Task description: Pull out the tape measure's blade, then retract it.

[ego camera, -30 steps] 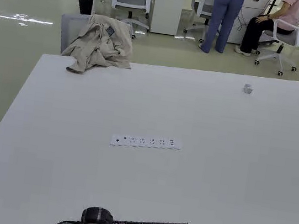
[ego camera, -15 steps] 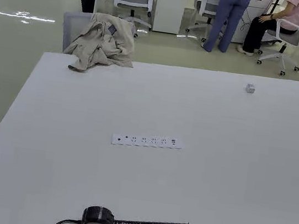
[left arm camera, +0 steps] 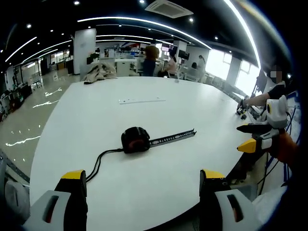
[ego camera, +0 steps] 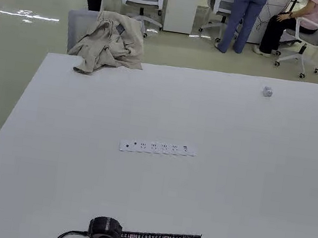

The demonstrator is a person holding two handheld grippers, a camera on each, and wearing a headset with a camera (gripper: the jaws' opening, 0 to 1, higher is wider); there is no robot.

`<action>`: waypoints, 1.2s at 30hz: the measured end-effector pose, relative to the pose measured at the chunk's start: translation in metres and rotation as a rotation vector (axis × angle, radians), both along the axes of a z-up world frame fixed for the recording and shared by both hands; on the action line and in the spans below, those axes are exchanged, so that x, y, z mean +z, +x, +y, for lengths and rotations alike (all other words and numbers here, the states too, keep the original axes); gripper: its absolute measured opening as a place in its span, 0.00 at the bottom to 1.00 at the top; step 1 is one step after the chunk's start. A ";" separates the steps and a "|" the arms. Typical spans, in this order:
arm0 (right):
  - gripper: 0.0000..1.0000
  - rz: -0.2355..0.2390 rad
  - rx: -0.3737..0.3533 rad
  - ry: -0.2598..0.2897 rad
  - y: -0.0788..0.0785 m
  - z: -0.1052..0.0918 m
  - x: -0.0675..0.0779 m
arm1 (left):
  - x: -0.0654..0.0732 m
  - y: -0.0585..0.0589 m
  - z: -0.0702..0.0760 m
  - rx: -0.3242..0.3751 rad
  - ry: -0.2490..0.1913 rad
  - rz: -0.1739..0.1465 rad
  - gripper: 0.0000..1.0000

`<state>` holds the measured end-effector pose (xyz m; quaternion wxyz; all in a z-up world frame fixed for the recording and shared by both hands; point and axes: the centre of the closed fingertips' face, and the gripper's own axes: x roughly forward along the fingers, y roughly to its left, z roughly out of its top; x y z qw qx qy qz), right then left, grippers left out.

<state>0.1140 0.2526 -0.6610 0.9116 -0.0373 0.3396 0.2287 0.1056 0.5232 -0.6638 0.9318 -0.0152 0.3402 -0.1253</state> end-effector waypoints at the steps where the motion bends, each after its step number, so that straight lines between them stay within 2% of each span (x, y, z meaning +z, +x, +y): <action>1: 0.91 0.002 0.002 0.002 -0.001 0.000 0.001 | 0.000 -0.001 0.001 0.004 -0.001 0.004 0.95; 14: 0.94 0.010 -0.002 -0.008 -0.012 -0.008 0.010 | 0.003 -0.022 0.013 0.030 -0.003 0.026 0.96; 19: 0.94 0.010 -0.004 -0.015 -0.016 -0.010 0.014 | 0.007 -0.031 0.016 0.036 -0.002 0.026 0.96; 30: 0.94 0.014 -0.002 -0.016 -0.023 -0.010 0.019 | 0.008 -0.041 0.013 0.041 -0.010 0.048 0.96; 36: 0.95 0.020 0.002 -0.015 -0.025 -0.009 0.016 | 0.007 -0.042 0.012 0.054 -0.014 0.063 0.95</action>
